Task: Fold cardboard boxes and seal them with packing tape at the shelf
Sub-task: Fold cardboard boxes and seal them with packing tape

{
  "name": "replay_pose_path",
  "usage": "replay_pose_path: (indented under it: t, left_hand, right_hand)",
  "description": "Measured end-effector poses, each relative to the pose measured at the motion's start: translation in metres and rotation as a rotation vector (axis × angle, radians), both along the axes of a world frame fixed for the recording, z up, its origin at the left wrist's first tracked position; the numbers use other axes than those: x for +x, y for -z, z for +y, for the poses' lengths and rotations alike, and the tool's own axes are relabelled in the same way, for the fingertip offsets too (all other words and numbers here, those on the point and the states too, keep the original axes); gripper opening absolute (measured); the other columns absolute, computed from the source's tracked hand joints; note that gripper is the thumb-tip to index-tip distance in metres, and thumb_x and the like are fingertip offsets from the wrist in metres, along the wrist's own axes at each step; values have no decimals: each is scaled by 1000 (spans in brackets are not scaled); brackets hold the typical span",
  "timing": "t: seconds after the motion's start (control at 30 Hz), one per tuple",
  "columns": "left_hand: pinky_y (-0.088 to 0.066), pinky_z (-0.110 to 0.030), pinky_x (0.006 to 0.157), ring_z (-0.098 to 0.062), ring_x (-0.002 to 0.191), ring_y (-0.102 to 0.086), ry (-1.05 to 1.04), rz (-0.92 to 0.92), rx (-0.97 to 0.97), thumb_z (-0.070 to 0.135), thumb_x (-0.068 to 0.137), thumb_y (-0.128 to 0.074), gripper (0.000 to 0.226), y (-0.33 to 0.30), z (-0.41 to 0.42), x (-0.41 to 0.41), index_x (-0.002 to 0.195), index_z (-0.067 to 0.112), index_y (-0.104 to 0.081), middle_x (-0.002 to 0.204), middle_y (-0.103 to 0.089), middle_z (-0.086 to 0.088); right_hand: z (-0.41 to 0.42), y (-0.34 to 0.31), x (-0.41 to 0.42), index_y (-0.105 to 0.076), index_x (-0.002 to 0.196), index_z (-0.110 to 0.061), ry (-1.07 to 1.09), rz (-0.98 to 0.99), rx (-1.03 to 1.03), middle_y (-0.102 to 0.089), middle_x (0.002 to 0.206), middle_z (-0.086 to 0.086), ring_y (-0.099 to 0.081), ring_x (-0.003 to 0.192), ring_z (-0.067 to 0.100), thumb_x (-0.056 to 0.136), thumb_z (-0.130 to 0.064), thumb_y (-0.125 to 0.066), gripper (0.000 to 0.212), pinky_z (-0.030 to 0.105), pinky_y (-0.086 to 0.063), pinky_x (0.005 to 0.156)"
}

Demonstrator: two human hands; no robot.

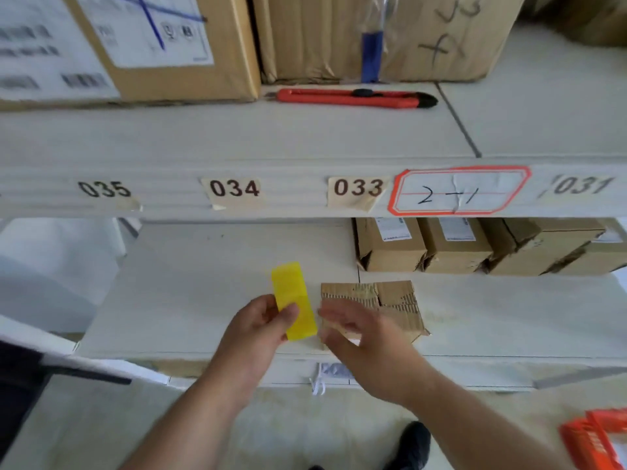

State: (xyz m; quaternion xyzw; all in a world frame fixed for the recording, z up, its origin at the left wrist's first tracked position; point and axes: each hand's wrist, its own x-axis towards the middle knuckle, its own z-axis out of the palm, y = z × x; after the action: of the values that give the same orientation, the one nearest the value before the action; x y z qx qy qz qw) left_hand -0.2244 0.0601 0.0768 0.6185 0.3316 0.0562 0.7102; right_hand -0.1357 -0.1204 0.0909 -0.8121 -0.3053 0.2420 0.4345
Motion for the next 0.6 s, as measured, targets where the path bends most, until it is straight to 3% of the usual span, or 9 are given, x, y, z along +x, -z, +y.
replay_pose_path:
  t: [0.07,0.13,0.2,0.23,0.3,0.33,0.4,0.47,0.6]
  left_hand:
    - [-60,-32,85,-24,99,-75,6,-90,-100,22,94,-69,24,-26,-19,-9,112,5,-69,103,-78,-11]
    - [-59,-43,95,-29,101,-74,12,-113,-74,35,85,-82,41,-35,-26,-15,111,7,-68,102,-76,-14]
    - [-56,-46,101,-20,108,-71,16,-86,191,54,70,-84,62,-35,-22,-20,116,17,-63,112,-73,-6]
    - [-52,-40,107,-10,118,-64,54,-68,390,62,67,-78,72,-38,-18,-22,125,24,-59,127,-66,1]
    - [-35,-27,118,4,142,-38,197,-102,752,63,77,-66,82,-42,-12,-23,150,33,-42,155,-41,15]
    - [-30,-24,120,6,146,-31,267,-133,879,57,84,-62,78,-43,-10,-23,154,33,-38,158,-35,19]
    - [-37,-26,116,4,139,-40,324,-188,1027,42,92,-60,59,-44,-12,-22,149,31,-49,150,-46,20]
    - [-48,-23,102,-1,119,-53,269,-234,1085,27,95,-65,41,-46,-19,-22,136,27,-62,131,-56,18]
    - [-44,-6,76,-1,92,-60,201,-241,982,9,92,-73,28,-43,-29,-24,115,26,-69,100,-57,17]
  right_hand:
    - [13,-12,-6,-62,124,-35,-66,-74,18,-71,108,-16,-66,100,4,96,-49,-63,32,28,-54,87]
    - [14,-22,-6,-60,108,-28,-69,-82,17,-67,91,-6,-63,82,13,95,-47,-66,24,39,-52,75]
    - [8,-27,-5,-57,96,-21,-70,-86,23,-62,83,1,-58,75,20,94,-43,-70,26,46,-49,72]
    - [4,-29,-5,-56,93,-19,-77,-86,12,-60,83,4,-56,75,23,93,-43,-71,28,46,-48,72]
    - [-5,-33,-5,-56,95,-19,-94,-92,-36,-60,86,7,-55,76,24,93,-43,-72,29,41,-47,70]
    - [-9,-34,-5,-57,96,-19,-102,-102,-56,-61,86,7,-55,76,22,93,-43,-72,28,39,-47,70]
    - [-15,-36,-6,-57,97,-21,-118,-134,-77,-61,85,5,-56,74,21,93,-43,-71,26,40,-48,71]
    - [-19,-37,-8,-58,96,-22,-125,-153,-81,-61,84,3,-56,75,21,92,-42,-71,25,42,-48,72]
    - [-25,-36,-13,-56,93,-21,-121,-158,-111,-59,82,4,-53,72,21,92,-43,-71,26,42,-47,68]
